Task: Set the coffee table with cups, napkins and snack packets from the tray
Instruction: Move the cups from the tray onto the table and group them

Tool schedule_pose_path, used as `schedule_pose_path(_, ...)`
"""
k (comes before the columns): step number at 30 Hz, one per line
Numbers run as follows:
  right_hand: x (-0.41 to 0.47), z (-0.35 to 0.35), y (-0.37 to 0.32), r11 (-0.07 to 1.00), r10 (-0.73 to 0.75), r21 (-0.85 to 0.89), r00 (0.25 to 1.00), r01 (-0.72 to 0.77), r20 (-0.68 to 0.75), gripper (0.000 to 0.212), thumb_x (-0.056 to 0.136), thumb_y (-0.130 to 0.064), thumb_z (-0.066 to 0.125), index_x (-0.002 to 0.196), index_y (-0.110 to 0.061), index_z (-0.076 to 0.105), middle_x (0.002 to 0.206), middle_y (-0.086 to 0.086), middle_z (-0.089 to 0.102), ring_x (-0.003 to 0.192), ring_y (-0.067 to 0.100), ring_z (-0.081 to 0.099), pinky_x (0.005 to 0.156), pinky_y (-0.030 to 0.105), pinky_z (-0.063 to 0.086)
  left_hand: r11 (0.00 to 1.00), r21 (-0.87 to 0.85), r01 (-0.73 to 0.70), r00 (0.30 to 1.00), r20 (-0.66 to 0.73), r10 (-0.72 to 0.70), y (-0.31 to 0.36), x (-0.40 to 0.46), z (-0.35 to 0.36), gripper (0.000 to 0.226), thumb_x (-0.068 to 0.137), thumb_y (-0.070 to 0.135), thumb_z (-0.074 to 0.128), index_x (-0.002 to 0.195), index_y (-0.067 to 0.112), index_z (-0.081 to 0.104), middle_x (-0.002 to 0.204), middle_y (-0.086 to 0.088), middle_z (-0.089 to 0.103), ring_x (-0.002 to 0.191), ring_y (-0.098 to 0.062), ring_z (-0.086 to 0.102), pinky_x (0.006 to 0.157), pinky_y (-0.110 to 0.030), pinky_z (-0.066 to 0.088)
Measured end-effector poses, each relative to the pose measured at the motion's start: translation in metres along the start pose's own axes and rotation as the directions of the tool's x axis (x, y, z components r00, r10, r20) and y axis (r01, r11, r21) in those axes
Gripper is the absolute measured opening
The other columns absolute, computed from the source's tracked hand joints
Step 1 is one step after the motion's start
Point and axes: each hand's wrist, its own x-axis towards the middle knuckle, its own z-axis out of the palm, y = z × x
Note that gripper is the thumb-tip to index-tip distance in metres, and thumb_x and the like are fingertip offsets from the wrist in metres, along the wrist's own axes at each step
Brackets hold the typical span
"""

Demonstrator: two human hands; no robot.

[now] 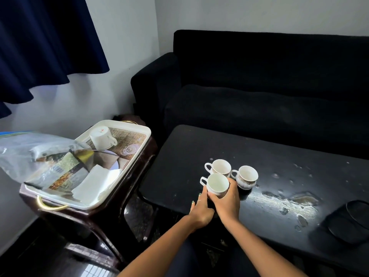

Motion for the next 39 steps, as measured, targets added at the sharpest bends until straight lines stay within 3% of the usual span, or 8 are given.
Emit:
schedule_pose_path(4,0.003,0.0,0.004,1.0,0.03,-0.004,0.999,-0.03,0.025,0.069,0.065,-0.016,0.082,0.122,-0.018,0.043,0.113,-0.005,0.057,0.103,0.013,0.053,0.085,0.024,0.04,1.0,0.011,0.017,1.0,-0.024,-0.017,0.0,0.002,0.003,0.088,0.084,0.003,0.037,0.15,0.022,-0.017,0.161,0.0,0.0,0.148,-0.014,-0.007,0.116,-0.036,-0.014)
schedule_pose_path(9,-0.002,-0.004,0.015,0.991,0.128,-0.051,0.988,-0.124,0.084,0.082,0.056,-0.004,0.081,0.127,-0.012,0.04,0.122,0.009,0.058,0.116,0.026,0.053,0.101,0.041,0.043,0.999,0.01,0.05,0.996,-0.074,-0.049,-0.002,0.0,0.007,0.083,0.087,0.007,0.041,0.152,0.018,-0.01,0.161,-0.003,0.005,0.148,-0.017,-0.004,0.117,-0.035,-0.012)
schedule_pose_path(15,-0.014,-0.012,0.016,0.974,0.218,-0.079,0.972,-0.211,0.091,0.075,0.066,0.001,0.073,0.133,-0.005,0.039,0.134,0.014,0.05,0.128,0.028,0.044,0.108,0.042,0.037,0.996,0.052,0.074,0.996,-0.055,-0.071,-0.001,-0.009,0.007,0.079,0.091,0.01,0.041,0.152,0.017,-0.007,0.161,-0.007,0.001,0.148,-0.023,-0.008,0.118,-0.036,-0.007)
schedule_pose_path(17,-0.021,-0.014,0.015,0.967,0.24,-0.108,0.968,-0.231,0.071,0.066,0.07,0.0,0.069,0.13,-0.002,0.043,0.131,0.016,0.051,0.125,0.029,0.046,0.106,0.043,0.038,0.995,0.074,0.072,0.997,-0.036,-0.069,-0.003,-0.013,0.005,0.076,0.091,0.012,0.041,0.153,0.019,-0.002,0.161,-0.006,0.008,0.148,-0.025,0.001,0.121,-0.037,0.0)
schedule_pose_path(20,-0.035,-0.013,0.011,0.948,0.252,-0.216,0.966,-0.236,0.053,0.05,0.075,-0.004,0.065,0.123,-0.004,0.051,0.126,0.016,0.053,0.121,0.031,0.047,0.101,0.039,0.04,0.998,0.05,0.043,0.999,-0.02,-0.042,-0.007,-0.021,-0.003,0.064,0.088,0.011,0.044,0.148,0.018,0.023,0.15,-0.005,0.037,0.134,-0.019,0.037,0.112,-0.03,0.028)
schedule_pose_path(30,-0.064,0.024,-0.046,0.962,0.06,-0.27,0.937,0.037,0.343,0.021,0.081,-0.005,0.055,0.098,-0.014,0.063,0.105,0.005,0.064,0.101,0.021,0.059,0.089,0.031,0.047,0.979,0.201,-0.024,0.971,-0.227,0.07,-0.021,-0.045,-0.078,0.056,0.09,0.013,0.048,0.144,0.018,0.034,0.14,-0.004,0.045,0.126,-0.017,0.047,0.104,-0.024,0.036)
schedule_pose_path(35,-0.061,0.056,-0.095,0.932,-0.12,-0.26,0.89,0.254,0.441,0.02,0.084,-0.006,0.055,0.101,-0.011,0.065,0.104,0.004,0.066,0.101,0.018,0.06,0.082,0.02,0.041,0.948,0.305,-0.087,0.868,-0.444,0.222,-0.028,-0.06,-0.136,0.052,0.089,0.013,0.048,0.14,0.019,0.041,0.139,-0.002,0.048,0.13,-0.016,0.044,0.108,-0.029,0.035)
schedule_pose_path(39,-0.057,0.084,-0.128,0.923,-0.19,-0.203,0.845,0.328,0.501,0.015,0.086,-0.009,0.055,0.095,-0.015,0.065,0.098,-0.001,0.066,0.092,0.013,0.061,0.074,0.018,0.041,0.913,0.405,-0.054,0.677,-0.656,0.332,-0.043,-0.067,-0.178,0.046,0.09,0.019,0.047,0.136,0.021,0.045,0.138,0.0,0.049,0.127,-0.018,0.043,0.104,-0.028,0.033)
